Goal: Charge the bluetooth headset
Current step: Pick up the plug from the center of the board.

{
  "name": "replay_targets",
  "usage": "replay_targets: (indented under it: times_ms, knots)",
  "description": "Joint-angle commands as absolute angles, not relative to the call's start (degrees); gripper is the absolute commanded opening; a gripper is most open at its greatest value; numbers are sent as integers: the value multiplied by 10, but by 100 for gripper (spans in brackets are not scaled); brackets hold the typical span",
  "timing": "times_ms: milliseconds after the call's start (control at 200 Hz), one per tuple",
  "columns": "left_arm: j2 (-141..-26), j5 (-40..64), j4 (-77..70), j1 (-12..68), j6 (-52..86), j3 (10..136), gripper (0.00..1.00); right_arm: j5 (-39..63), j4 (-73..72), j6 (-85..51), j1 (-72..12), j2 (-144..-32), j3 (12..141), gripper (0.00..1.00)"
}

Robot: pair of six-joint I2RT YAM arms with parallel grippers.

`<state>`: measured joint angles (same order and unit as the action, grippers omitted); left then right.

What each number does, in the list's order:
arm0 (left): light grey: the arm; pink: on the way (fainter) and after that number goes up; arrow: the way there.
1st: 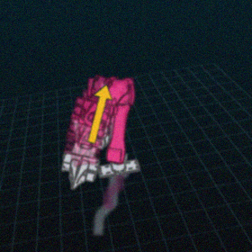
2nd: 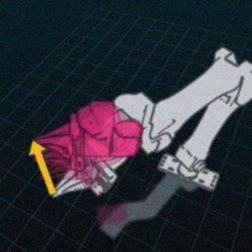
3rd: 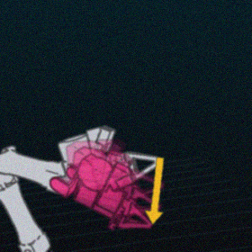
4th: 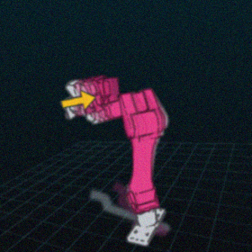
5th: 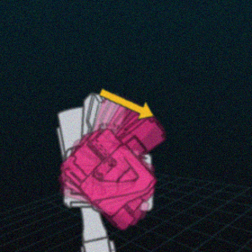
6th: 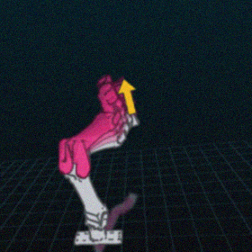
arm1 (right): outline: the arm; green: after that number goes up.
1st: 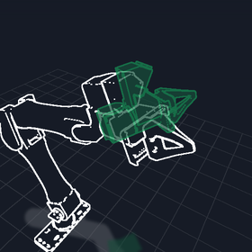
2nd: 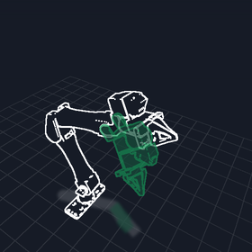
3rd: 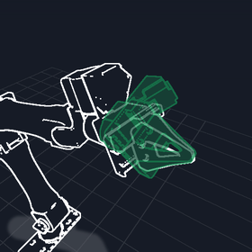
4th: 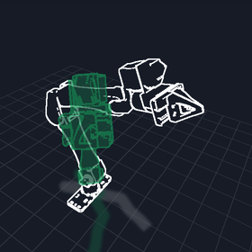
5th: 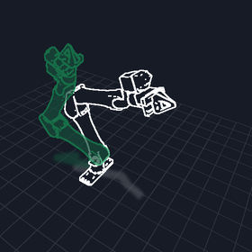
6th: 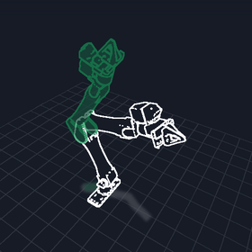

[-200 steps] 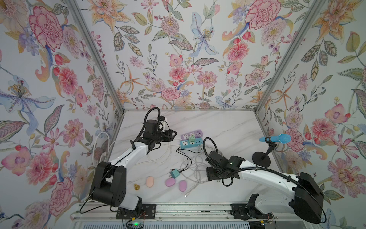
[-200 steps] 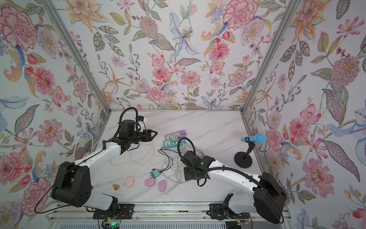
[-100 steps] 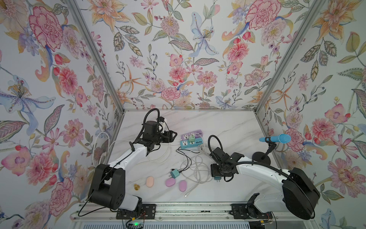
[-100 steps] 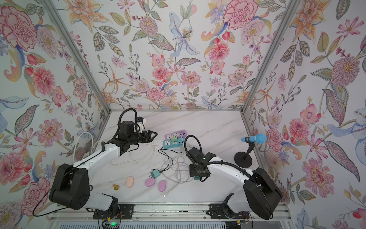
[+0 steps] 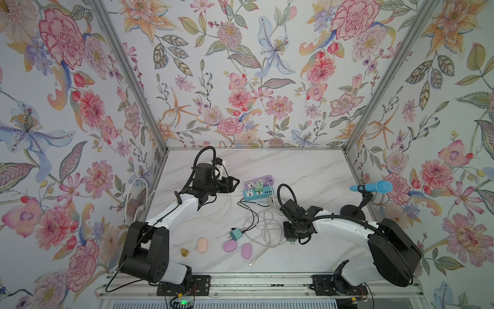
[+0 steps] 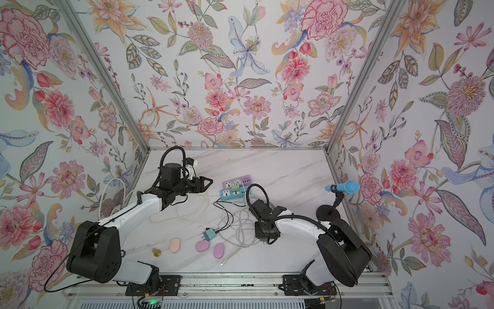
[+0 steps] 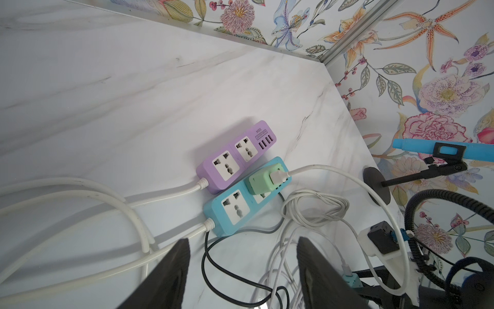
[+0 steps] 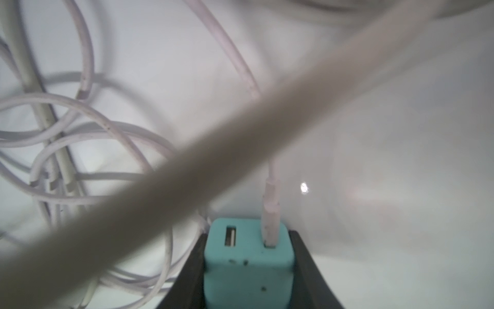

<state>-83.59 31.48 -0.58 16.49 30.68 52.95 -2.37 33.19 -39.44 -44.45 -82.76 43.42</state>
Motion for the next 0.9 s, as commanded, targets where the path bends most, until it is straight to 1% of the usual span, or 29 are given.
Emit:
replay_targets:
  times_ms: [0,80,145,320,465,625,690,811,856,896]
  knots:
    - [-800,336,18,162,276,534,65,-21,339,-409,-466,-773,459,10]
    - [-774,340,22,162,257,530,65,-16,336,-411,-484,-745,498,10]
    - [-750,349,17,162,248,524,65,3,326,-406,-494,-744,538,10]
    - [-693,383,-17,162,253,500,67,58,284,-412,-503,-801,636,9]
    - [-656,404,-19,163,258,490,67,93,214,-430,-499,-848,686,8]
    - [-619,403,1,163,254,485,65,171,159,-450,-491,-901,749,8]
    - [-607,408,8,163,250,484,63,178,158,-446,-492,-910,770,8]
    - [-588,444,2,163,253,472,56,181,158,-449,-484,-920,790,8]
    - [-581,456,3,164,255,463,56,185,148,-455,-480,-922,793,9]
    - [-573,468,0,164,257,452,59,186,141,-461,-478,-923,795,9]
